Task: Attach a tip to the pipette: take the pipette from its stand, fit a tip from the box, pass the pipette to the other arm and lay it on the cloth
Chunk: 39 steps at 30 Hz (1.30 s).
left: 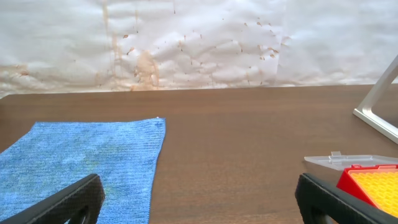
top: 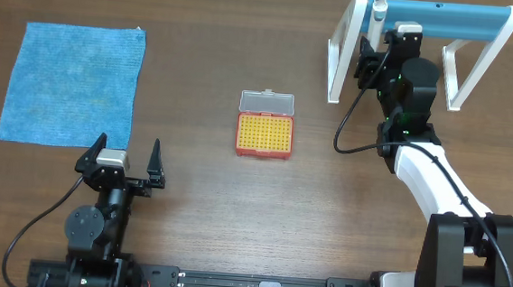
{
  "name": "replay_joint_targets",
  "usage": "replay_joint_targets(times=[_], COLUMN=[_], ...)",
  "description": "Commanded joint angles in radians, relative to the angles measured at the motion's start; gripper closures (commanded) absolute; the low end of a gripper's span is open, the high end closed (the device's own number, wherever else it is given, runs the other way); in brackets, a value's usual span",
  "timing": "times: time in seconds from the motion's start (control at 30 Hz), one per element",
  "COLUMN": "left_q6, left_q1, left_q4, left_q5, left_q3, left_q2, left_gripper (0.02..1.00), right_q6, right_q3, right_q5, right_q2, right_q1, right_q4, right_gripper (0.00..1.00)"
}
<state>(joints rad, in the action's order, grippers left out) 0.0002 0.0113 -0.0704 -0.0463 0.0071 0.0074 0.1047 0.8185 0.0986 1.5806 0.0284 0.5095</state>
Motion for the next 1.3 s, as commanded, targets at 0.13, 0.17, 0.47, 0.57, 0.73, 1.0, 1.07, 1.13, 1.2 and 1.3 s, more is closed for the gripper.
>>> replay_joint_targets(times=[0.13, 0.17, 0.47, 0.57, 0.73, 1.0, 1.07, 1.13, 1.2, 1.3], left_q6=[0.013, 0.012, 0.013, 0.012, 0.012, 0.012, 0.013, 0.013, 0.013, 0.012], left_q1=[-0.005, -0.005, -0.005, -0.005, -0.005, -0.005, -0.005, -0.005, -0.005, -0.005], left_q4=[-0.006, -0.006, -0.006, -0.006, -0.006, -0.006, -0.006, -0.006, -0.006, -0.006], left_q5=[-0.014, -0.014, -0.014, -0.014, -0.014, -0.014, -0.015, -0.015, -0.015, -0.014], left_q3=[-0.002, -0.002, -0.002, -0.002, -0.002, -0.002, -0.002, -0.002, -0.002, -0.002], left_q2=[0.001, 0.001, 0.001, 0.001, 0.001, 0.001, 0.001, 0.001, 0.001, 0.001], left_gripper=[0.020, 0.020, 0.020, 0.020, 0.020, 0.020, 0.020, 0.020, 0.020, 0.018], right_q6=[0.008, 0.008, 0.019, 0.019, 0.019, 0.018, 0.018, 0.018, 0.018, 0.018], right_q3=[0.022, 0.022, 0.022, 0.022, 0.022, 0.022, 0.022, 0.022, 0.022, 0.022], right_q5=[-0.013, -0.013, -0.009, -0.009, -0.009, -0.009, -0.009, -0.009, -0.009, -0.009], right_q2=[0.014, 0.014, 0.013, 0.012, -0.008, -0.058, -0.068, -0.079, -0.093, -0.119], right_q1=[0.006, 0.006, 0.014, 0.016, 0.017, 0.017, 0.017, 0.017, 0.017, 0.017], right_q4=[0.009, 0.009, 0.009, 0.009, 0.008, -0.008, -0.017, -0.027, -0.035, -0.037], right_gripper=[0.494, 0.535, 0.781, 0.814, 0.866, 0.897, 0.908, 0.917, 0.921, 0.921])
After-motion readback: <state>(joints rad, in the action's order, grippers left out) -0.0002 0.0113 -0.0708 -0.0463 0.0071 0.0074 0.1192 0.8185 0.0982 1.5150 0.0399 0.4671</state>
